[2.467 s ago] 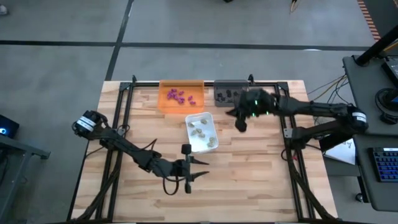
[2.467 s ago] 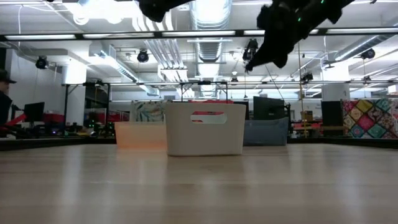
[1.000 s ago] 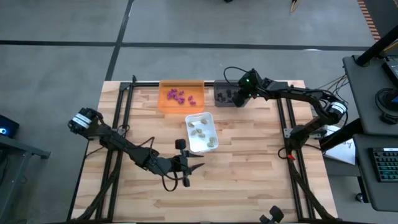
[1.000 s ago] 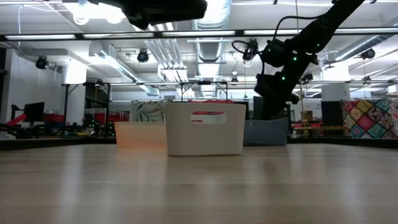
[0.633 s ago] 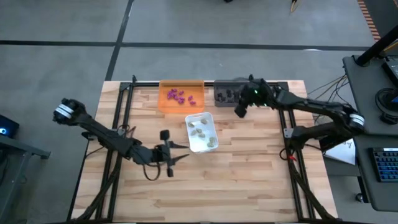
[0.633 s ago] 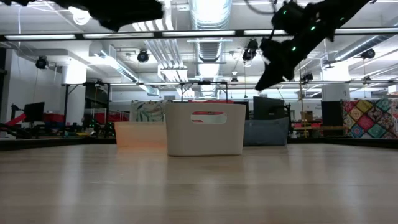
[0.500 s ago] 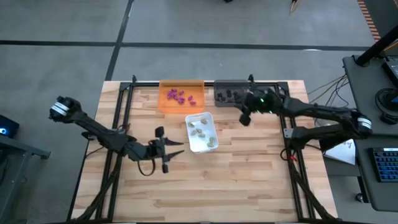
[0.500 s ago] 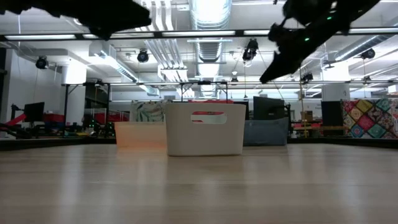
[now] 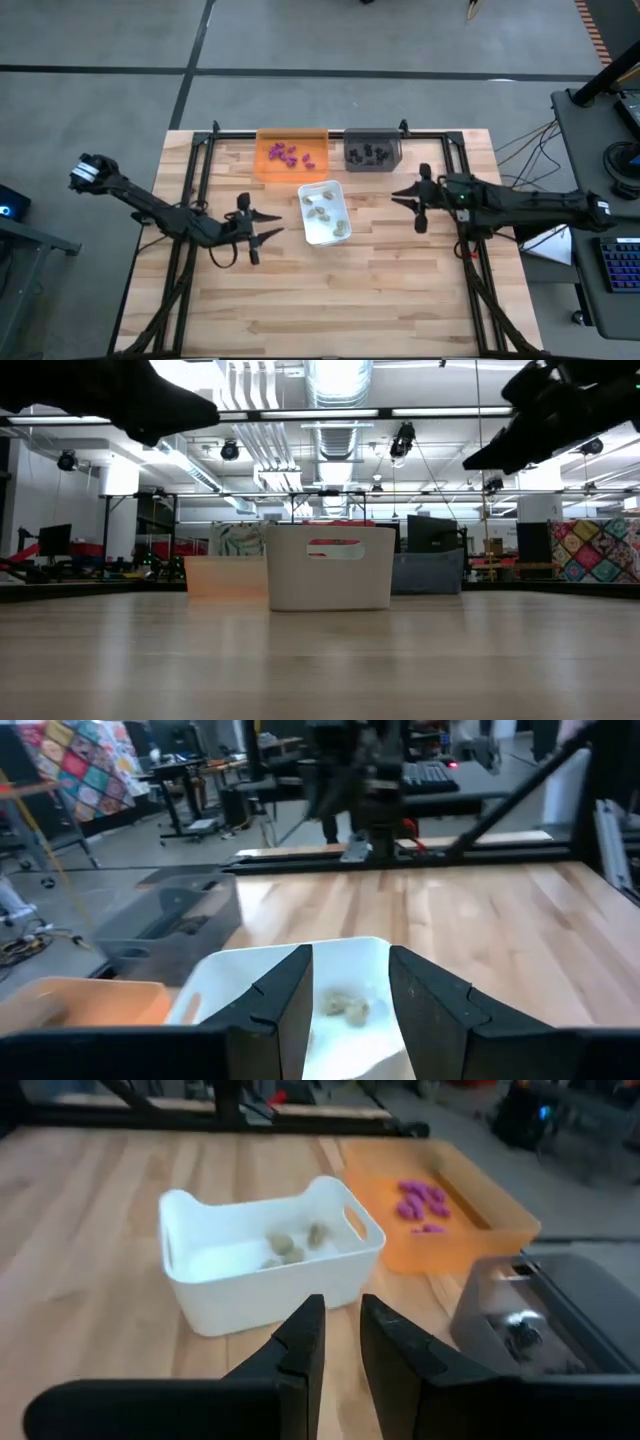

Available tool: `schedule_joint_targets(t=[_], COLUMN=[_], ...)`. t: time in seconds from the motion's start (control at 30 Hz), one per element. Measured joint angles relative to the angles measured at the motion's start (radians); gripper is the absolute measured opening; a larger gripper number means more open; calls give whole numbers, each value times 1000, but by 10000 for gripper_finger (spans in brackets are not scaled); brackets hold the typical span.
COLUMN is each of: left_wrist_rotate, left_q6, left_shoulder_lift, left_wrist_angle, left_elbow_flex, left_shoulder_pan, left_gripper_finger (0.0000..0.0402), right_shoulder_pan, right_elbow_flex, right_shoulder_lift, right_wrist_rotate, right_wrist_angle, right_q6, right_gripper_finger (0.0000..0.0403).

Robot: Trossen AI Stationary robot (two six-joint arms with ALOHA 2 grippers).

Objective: Sort Halloween decoration
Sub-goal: Return to Home Position

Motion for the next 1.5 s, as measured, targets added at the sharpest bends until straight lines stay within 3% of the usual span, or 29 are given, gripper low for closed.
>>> schedule_joint_targets(t=[0.5, 1.13, 1.5], left_wrist_rotate=[61, 71, 72], left_q6=[-4, 7, 49], left_shoulder_lift=[-218, -503, -591], left_wrist_angle=[12, 32, 81], left_elbow_flex=[-138, -299, -351], left_shoulder_pan=[95, 95, 97], left_gripper_finger=[115, 115, 115], right_shoulder_pan=[31, 30, 30], right_elbow_flex=[-161, -203, -265], right_shoulder_lift=[-284, -413, -536], right_wrist_rotate=[6, 5, 5], right_wrist_angle=[70, 67, 86], right_q6=[12, -25, -14], right_gripper_finger=[59, 58, 58])
